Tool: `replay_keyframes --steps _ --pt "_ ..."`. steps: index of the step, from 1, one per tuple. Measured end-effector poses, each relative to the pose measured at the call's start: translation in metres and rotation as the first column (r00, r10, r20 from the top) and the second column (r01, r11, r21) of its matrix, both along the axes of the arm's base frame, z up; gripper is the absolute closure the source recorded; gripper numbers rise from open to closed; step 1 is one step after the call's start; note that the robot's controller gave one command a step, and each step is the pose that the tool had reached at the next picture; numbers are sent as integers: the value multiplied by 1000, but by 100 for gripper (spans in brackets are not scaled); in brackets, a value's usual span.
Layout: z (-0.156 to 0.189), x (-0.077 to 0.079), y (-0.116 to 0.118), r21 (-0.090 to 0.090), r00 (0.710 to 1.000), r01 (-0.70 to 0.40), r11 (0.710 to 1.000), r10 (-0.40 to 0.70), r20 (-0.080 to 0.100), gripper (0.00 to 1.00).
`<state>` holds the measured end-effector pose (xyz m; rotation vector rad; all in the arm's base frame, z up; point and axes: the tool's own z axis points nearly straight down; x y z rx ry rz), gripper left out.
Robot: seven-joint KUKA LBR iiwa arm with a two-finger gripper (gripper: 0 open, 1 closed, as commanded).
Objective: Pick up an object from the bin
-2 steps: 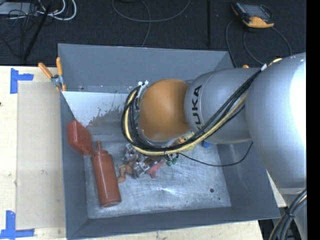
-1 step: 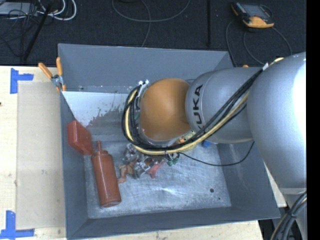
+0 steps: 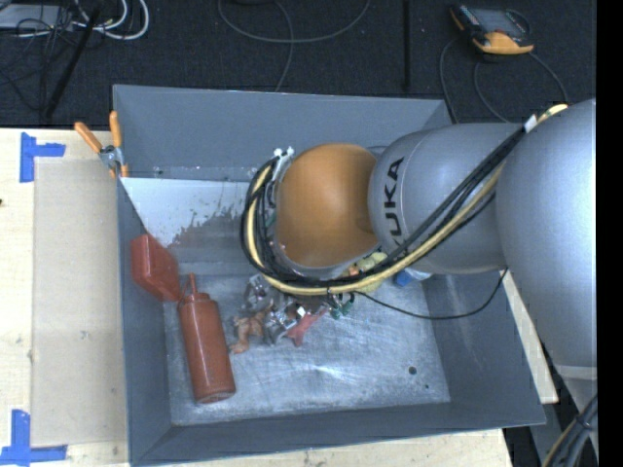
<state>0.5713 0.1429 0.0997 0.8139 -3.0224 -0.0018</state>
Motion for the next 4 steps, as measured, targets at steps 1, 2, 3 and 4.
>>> replay_keyframes --steps 1,2,3,4 --pt "23 2 1 2 1000 1 1000 -1 8 100" --pt "35 2 1 3 1000 2 1000 -2 12 100" --pt "49 2 1 2 1000 2 1000 -2 10 100" --pt "61 2 1 2 1000 3 1000 -3 10 100"
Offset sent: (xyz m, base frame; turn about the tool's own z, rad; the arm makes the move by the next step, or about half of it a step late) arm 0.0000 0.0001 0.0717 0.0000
